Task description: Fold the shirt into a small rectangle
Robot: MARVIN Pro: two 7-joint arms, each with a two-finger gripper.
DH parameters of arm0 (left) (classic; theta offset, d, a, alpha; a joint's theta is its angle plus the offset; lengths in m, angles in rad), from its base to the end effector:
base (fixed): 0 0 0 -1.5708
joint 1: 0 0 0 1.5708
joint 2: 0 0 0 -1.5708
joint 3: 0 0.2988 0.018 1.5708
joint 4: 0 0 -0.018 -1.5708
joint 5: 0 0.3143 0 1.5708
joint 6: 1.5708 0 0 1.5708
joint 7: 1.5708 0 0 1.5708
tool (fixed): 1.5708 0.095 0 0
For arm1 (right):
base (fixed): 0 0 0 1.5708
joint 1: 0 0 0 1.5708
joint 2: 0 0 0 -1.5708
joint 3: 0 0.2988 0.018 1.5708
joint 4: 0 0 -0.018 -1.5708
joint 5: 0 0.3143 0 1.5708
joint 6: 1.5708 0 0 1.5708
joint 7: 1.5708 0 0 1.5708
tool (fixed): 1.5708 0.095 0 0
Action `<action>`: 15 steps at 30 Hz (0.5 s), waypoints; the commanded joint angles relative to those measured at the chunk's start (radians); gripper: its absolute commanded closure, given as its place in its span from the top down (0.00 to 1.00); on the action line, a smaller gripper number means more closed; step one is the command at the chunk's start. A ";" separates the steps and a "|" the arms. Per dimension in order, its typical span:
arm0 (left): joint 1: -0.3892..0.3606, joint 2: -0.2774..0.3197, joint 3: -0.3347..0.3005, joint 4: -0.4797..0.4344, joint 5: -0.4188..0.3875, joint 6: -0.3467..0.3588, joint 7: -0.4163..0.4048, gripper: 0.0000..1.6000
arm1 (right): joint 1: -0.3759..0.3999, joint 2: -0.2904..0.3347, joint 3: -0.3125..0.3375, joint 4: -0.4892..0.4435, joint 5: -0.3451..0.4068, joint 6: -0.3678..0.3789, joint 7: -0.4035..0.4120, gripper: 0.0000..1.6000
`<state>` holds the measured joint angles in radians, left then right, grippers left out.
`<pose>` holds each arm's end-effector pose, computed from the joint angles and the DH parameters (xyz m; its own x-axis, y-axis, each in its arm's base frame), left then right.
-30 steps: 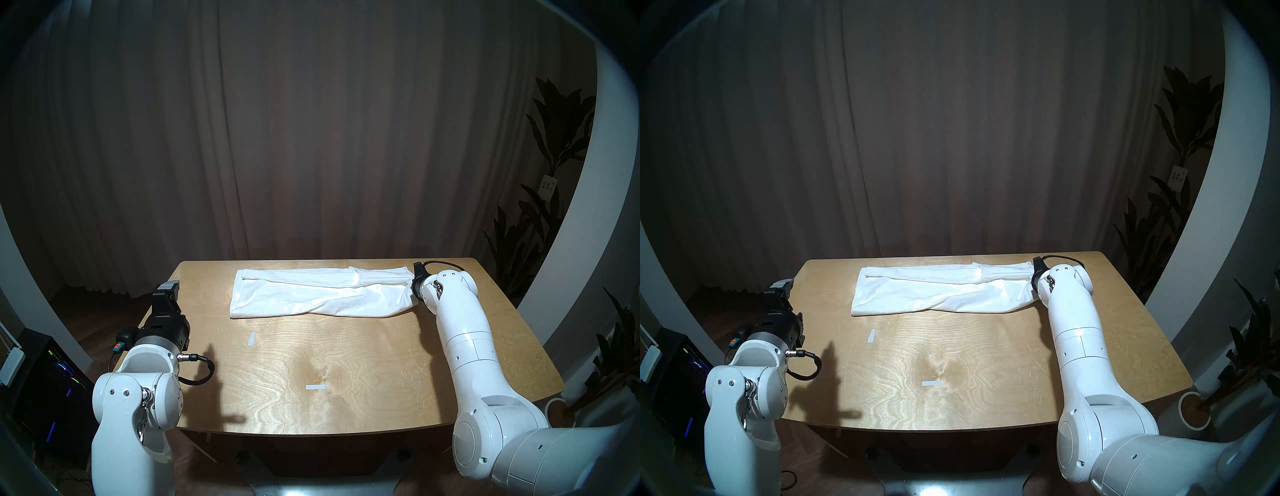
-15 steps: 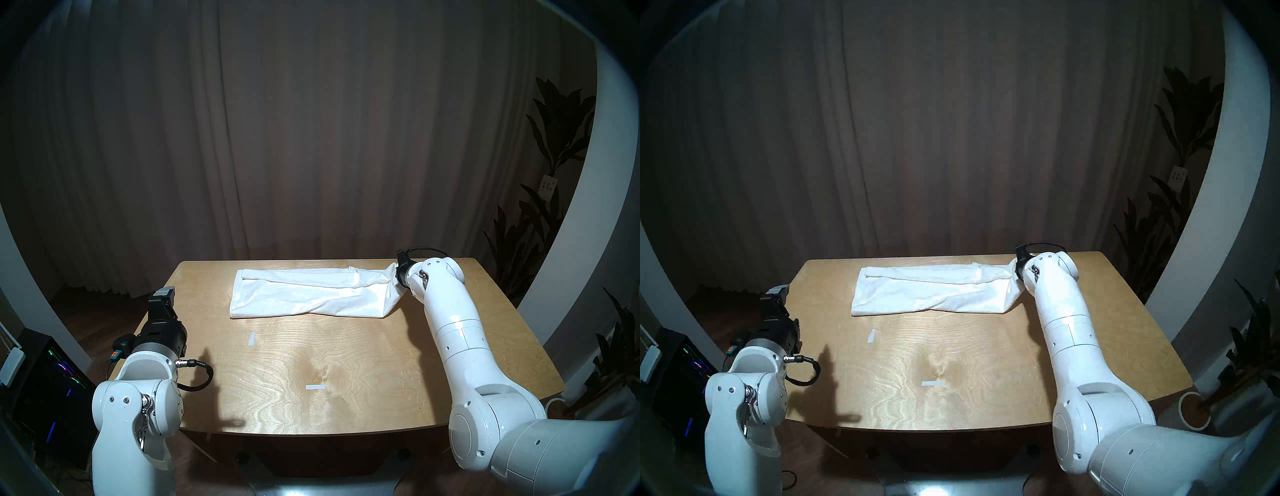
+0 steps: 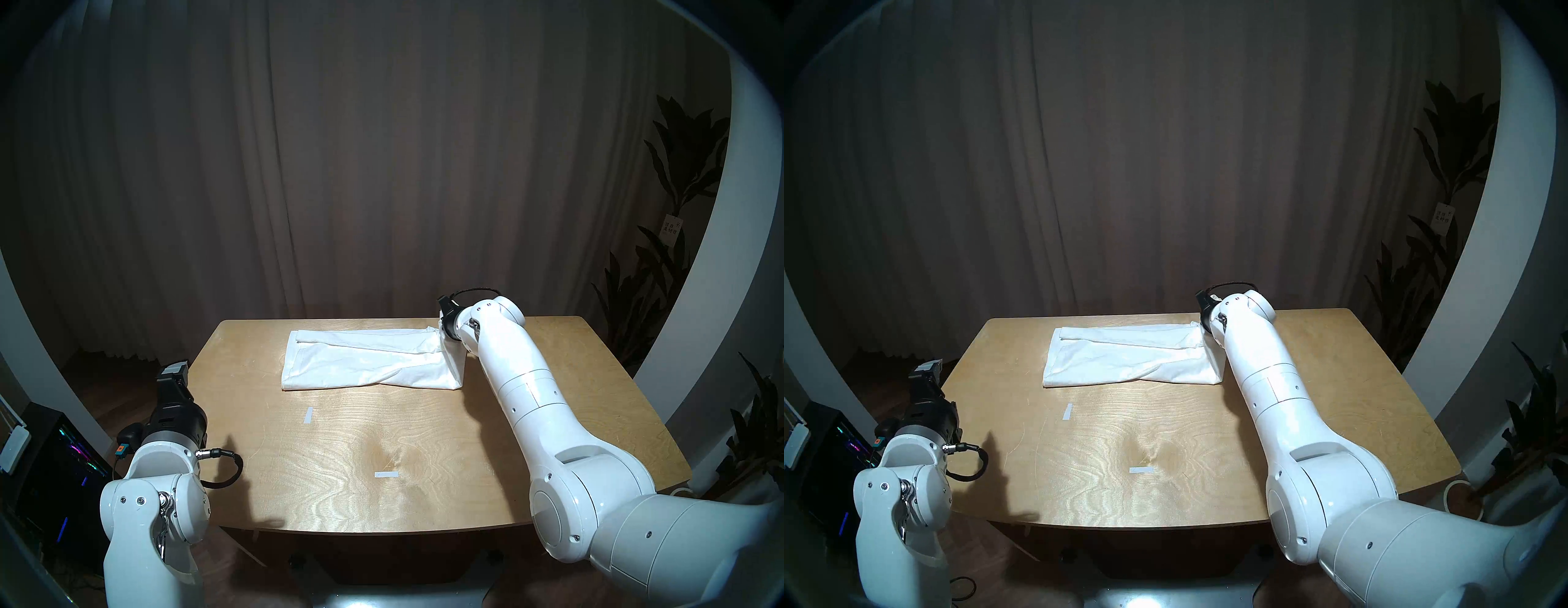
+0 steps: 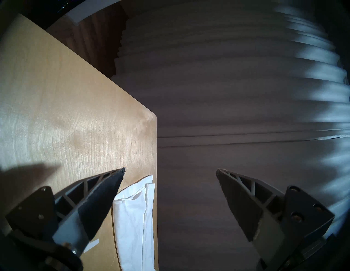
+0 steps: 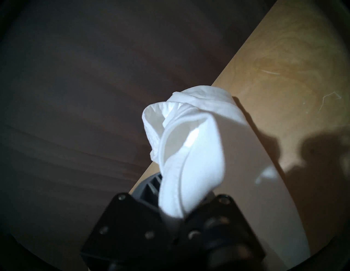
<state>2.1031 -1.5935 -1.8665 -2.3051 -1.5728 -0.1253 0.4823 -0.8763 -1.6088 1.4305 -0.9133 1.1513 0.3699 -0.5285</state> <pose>0.2488 0.1116 -0.2404 -0.3783 0.9203 0.0997 0.2676 0.0056 0.9635 0.5940 0.0696 -0.2781 0.4536 -0.7732 0.4433 -0.3665 -0.6152 -0.6980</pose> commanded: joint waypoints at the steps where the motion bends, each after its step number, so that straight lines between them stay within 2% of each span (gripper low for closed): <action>1: 0.016 -0.016 -0.031 -0.023 -0.016 -0.014 -0.027 1.00 | 0.094 -0.080 -0.048 0.049 -0.013 -0.013 0.024 0.00; 15: 0.056 -0.040 -0.094 -0.031 -0.046 -0.039 -0.040 1.00 | 0.179 -0.212 -0.110 0.213 -0.028 -0.066 0.037 0.00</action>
<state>2.1433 -1.6268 -1.9376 -2.3091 -1.6172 -0.1571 0.4626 -0.7833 -1.7236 1.3419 -0.7382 1.1237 0.3372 -0.5069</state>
